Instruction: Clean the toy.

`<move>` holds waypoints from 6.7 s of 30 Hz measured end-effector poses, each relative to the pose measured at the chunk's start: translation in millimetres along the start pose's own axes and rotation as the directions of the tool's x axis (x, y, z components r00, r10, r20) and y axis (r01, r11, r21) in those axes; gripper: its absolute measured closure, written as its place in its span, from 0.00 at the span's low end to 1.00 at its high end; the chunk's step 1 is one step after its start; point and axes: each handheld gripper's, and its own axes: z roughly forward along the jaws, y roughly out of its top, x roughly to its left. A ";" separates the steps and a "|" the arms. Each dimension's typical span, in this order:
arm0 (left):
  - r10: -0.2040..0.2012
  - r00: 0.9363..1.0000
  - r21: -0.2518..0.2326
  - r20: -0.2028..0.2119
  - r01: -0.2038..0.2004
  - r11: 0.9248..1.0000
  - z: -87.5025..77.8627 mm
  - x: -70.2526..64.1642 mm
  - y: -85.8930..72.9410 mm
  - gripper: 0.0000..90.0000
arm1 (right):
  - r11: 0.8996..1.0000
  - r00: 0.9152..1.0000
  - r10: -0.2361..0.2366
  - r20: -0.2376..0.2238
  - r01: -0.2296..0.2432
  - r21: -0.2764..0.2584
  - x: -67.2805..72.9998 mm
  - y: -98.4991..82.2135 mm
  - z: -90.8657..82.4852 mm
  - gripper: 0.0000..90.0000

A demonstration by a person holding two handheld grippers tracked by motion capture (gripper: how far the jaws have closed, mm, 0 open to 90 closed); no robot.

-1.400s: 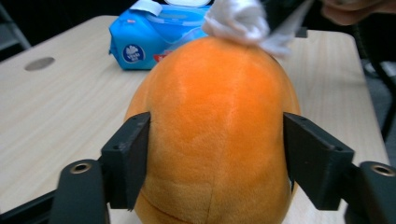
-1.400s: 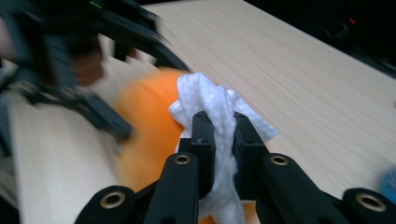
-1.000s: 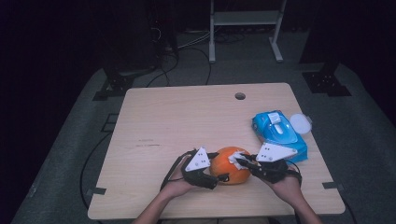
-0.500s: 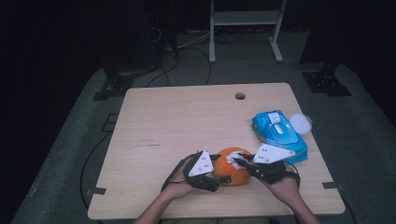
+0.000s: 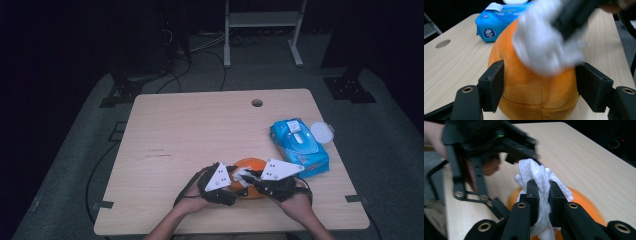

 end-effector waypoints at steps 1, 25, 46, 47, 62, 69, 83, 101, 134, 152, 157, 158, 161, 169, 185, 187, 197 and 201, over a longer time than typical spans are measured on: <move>-0.003 1.000 -0.001 0.004 0.003 1.000 -0.5 1.3 -1.3 0.32 | 1.000 1.000 0.006 0.014 -0.006 0.002 -4.4 -1.6 -2.5 0.90; -0.178 0.983 0.028 0.049 0.177 0.984 -4.1 22.4 -10.4 0.21 | 0.996 0.994 0.091 0.067 -0.092 0.014 -26.0 -25.8 -10.7 0.90; -0.281 0.955 0.030 0.096 0.279 0.960 -6.0 28.7 -6.5 0.11 | 0.988 0.988 0.153 0.012 -0.153 -0.008 -27.9 -31.3 -11.2 0.90; -0.288 0.952 0.036 0.102 0.286 0.958 -4.9 28.0 -5.5 0.11 | 0.990 0.990 0.143 -0.016 -0.143 -0.007 -21.7 -29.3 -11.3 0.90; -0.087 0.994 -0.028 0.058 0.089 0.996 -1.2 19.2 -0.6 0.20 | 0.979 0.979 0.202 0.000 -0.202 -0.036 -41.7 -32.6 -12.2 0.90; -0.094 0.994 0.013 0.060 0.093 0.996 -1.7 16.4 -3.2 0.29 | 0.986 0.985 0.161 -0.068 -0.164 -0.037 -27.1 -22.5 -12.0 0.90; -0.158 0.987 -0.037 0.030 0.159 0.987 -0.8 24.6 -8.5 0.24 | 0.987 0.986 0.158 -0.048 -0.159 -0.029 -30.3 -27.1 -4.4 0.90; -0.230 0.973 -0.056 0.017 0.231 0.971 -5.4 27.5 -9.5 0.38 | 0.973 0.971 0.230 -0.065 -0.231 -0.008 -38.0 -41.2 -7.5 0.90; -0.173 0.985 -0.045 0.006 0.173 0.984 -7.7 21.4 -10.7 0.30 | 0.990 0.990 0.140 -0.017 -0.141 -0.011 -27.7 -33.7 -2.3 0.90; -0.255 0.967 0.043 0.003 0.254 0.966 0.6 29.9 -11.2 0.07 | 0.989 0.987 0.145 0.068 -0.146 0.010 -38.7 -40.1 -7.1 0.90; -0.146 0.989 0.043 -0.009 0.146 0.988 3.7 17.0 -5.2 0.24 | 0.992 0.993 0.117 -0.015 -0.118 -0.035 -21.1 -24.7 -1.7 0.90; -0.121 0.993 0.049 -0.009 0.121 0.991 3.3 14.8 -3.4 0.24 | 0.995 0.995 0.097 -0.021 -0.098 -0.035 -16.5 -20.2 0.9 0.90; -0.160 0.987 0.022 0.021 0.159 0.987 -0.1 20.3 -7.5 0.20 | 0.999 0.999 0.051 -0.002 -0.051 -0.012 -16.1 -16.2 1.1 0.90; -0.186 0.982 0.015 -0.018 0.186 0.982 4.2 20.0 -6.1 0.28 | 0.993 0.993 0.116 0.023 -0.115 -0.027 -23.7 -23.3 -2.0 0.90; -0.196 0.980 0.006 -0.045 0.197 0.980 6.4 19.2 -6.1 0.26 | 0.997 0.994 0.082 0.076 -0.081 -0.006 -22.2 -19.6 2.3 0.90; -0.140 0.988 0.013 -0.058 0.141 0.990 7.1 12.1 0.3 0.29 | 0.996 0.997 0.080 0.018 -0.079 -0.034 -16.1 -13.8 5.5 0.90; -0.282 0.959 0.041 0.019 0.281 0.959 11.8 24.1 -9.6 0.08 | 0.997 0.997 0.071 0.031 -0.070 -0.009 -21.2 -17.8 1.8 0.90; -0.188 0.982 0.025 -0.035 0.189 0.982 7.5 14.3 -1.9 0.27 | 0.999 0.998 0.048 0.051 -0.048 -0.004 -14.4 -13.1 2.4 0.90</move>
